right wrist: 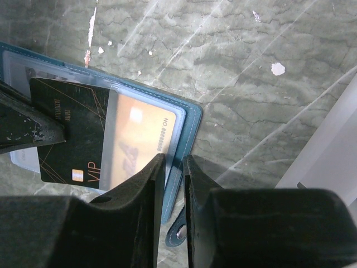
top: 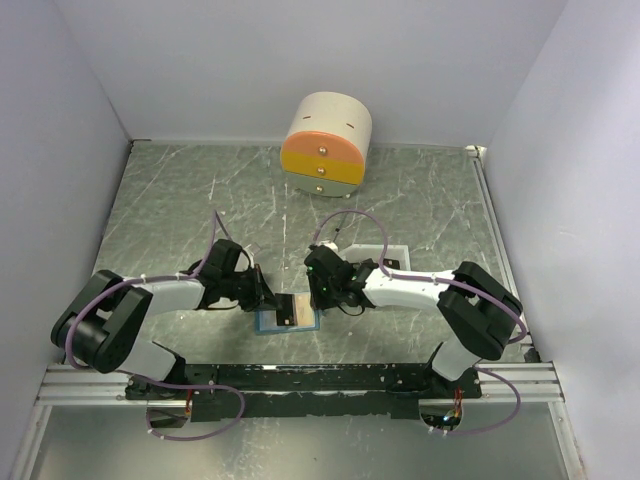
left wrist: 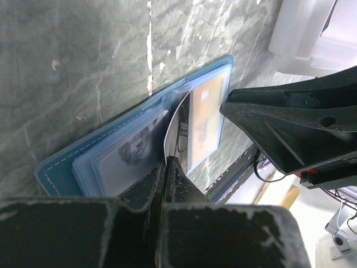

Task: Put the credit cards into the card holder
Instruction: Insert the credit card into the card holder.

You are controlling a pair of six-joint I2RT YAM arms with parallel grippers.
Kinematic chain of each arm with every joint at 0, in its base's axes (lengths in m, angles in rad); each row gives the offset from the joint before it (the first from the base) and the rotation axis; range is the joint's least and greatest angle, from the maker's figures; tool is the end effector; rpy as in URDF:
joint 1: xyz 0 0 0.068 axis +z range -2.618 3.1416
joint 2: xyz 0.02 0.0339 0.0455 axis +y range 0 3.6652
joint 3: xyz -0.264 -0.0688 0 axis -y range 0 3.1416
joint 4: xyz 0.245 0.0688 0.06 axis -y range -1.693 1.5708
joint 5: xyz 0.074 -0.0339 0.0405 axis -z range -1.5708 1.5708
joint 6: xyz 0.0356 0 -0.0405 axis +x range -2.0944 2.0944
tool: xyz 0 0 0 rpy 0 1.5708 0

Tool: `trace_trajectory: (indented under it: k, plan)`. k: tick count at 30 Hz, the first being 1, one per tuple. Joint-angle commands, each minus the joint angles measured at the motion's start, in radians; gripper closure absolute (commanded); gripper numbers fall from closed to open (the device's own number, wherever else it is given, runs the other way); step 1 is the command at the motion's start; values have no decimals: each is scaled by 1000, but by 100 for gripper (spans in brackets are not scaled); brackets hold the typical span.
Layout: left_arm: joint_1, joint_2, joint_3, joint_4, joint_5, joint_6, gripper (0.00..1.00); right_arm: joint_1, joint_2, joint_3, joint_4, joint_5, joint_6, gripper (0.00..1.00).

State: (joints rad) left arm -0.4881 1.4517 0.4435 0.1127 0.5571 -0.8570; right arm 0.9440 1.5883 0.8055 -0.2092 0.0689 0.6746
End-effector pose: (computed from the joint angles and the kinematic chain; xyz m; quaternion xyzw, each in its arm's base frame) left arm 0.1989 -0.1269 0.1191 -0.0768 0.9085 -0.4014 0.0875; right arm 0.1783 0.2420 0.1555 -0.1189 0.9505 0.1837 0.2207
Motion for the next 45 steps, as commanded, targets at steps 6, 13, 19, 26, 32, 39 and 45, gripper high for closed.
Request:
trace_trajectory:
  k: [6,13,19,26,32,39,45]
  plan:
    - [-45,29,-18,9,-99,14,93,11,-9,-10,-3,-14,25,81]
    - [-90,66,-12,61,-112,-33,93,10,0,-9,13,-26,43,81]
    - [-101,58,15,8,-143,-31,83,11,-7,-17,12,-19,47,81]
    - [-101,-46,85,-189,-196,-23,60,10,-11,-23,7,-14,31,81]
    - [-101,-96,109,-303,-275,-20,52,10,-7,-27,13,-14,30,82]
    - [-101,-117,95,-256,-240,-24,50,10,-14,-27,16,-15,33,82]
    - [-101,-91,77,-184,-191,-34,50,9,-16,-20,13,-18,29,82]
